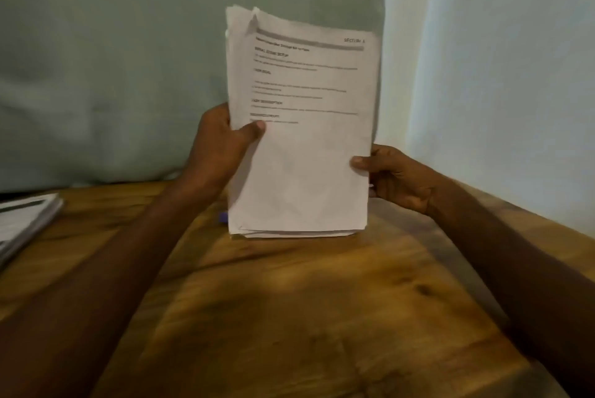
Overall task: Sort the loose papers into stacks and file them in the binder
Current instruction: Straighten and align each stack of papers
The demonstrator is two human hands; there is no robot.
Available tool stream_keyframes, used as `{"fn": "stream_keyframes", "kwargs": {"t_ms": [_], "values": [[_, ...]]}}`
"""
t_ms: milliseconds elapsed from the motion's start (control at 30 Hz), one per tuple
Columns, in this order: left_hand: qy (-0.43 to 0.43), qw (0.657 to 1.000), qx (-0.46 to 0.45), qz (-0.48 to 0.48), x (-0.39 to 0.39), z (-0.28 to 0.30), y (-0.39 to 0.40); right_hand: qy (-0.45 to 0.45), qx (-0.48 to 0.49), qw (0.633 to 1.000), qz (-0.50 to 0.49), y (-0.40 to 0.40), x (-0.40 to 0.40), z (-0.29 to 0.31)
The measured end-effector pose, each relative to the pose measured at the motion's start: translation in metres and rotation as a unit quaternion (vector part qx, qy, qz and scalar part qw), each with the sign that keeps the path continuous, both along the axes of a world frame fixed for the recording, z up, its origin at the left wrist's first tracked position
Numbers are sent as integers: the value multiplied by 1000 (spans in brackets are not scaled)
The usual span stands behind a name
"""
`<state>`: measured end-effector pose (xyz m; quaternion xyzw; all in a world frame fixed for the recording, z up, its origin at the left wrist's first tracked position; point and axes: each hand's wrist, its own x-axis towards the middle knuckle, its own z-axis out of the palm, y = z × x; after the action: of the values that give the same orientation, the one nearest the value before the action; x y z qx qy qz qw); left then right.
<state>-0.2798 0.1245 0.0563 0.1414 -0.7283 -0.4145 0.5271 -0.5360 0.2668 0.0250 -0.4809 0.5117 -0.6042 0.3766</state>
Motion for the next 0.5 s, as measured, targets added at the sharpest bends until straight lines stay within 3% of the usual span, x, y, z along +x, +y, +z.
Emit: {"fn": "stream_keyframes", "kwargs": {"t_ms": [100,200,333,500], "values": [[24,997,-21,68,63,2,-9,63,-7,997,-35,-47,75,18],[31,991,-29,123,123,-4,-19,54,-75,992,-90,-88,147,28],[52,993,66,81,194,-6,-50,45,-172,972,-154,-120,227,26],[47,992,89,79,222,-32,-74,25,-216,954,-208,-132,271,-4]]}}
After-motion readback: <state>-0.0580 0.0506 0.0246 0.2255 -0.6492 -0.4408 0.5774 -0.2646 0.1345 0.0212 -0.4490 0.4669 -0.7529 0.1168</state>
